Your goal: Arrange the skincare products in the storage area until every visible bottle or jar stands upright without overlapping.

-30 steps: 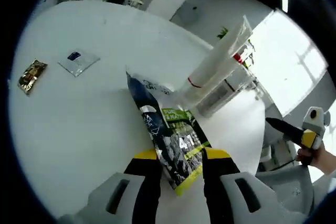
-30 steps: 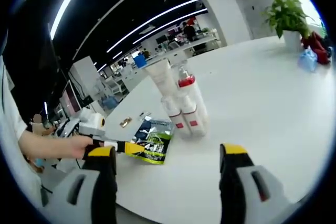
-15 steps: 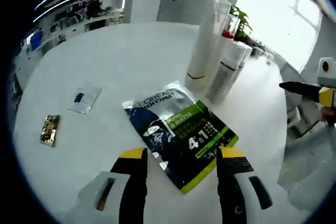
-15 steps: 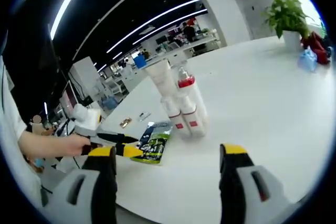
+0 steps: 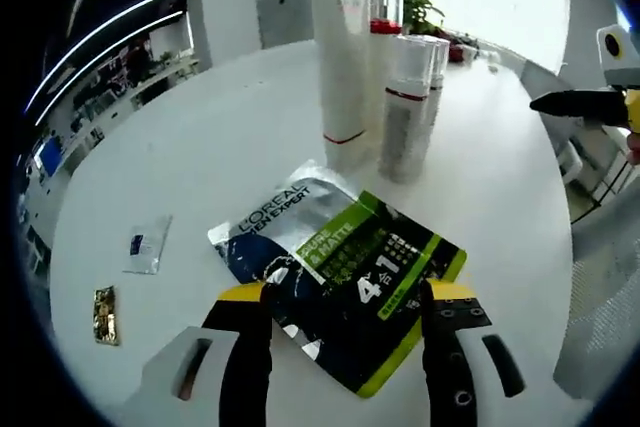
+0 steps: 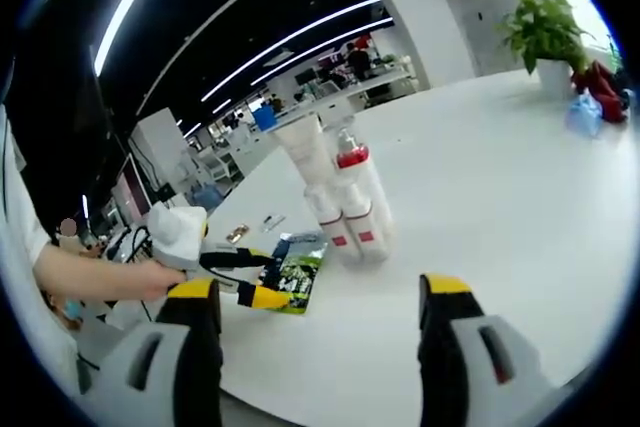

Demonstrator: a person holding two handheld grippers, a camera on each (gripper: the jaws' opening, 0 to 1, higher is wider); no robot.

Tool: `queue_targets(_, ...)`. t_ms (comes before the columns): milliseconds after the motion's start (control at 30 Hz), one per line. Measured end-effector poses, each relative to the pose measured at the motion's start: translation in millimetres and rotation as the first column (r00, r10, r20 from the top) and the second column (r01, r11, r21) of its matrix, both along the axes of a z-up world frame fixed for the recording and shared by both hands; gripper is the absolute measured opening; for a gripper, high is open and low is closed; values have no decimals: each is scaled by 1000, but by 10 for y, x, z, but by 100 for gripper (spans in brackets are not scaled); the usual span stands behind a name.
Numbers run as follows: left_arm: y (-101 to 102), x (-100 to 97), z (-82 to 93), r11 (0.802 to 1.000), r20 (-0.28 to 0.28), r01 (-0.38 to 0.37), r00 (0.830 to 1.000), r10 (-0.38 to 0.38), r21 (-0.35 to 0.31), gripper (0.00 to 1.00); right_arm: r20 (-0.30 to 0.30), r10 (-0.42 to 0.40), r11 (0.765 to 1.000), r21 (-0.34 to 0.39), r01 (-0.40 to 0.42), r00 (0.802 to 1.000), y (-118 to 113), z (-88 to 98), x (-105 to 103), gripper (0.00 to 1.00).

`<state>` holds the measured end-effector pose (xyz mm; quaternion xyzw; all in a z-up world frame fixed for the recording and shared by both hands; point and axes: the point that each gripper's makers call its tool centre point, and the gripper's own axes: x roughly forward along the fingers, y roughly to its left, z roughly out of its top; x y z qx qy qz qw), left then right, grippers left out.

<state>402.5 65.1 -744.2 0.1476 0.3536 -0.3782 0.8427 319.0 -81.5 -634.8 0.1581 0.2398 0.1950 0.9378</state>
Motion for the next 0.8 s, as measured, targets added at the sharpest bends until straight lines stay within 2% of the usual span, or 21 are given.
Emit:
queue_targets(567, -13, 47, -26, 999, 13, -50, 999, 50, 2, 59, -3, -4, 1000, 3, 4, 1000, -1, 0, 1, 82)
queue_targets(800, -18, 52, -27, 999, 10, -46, 999, 46, 6, 59, -1, -4, 1000, 0, 4, 1000, -2, 5, 2, 82)
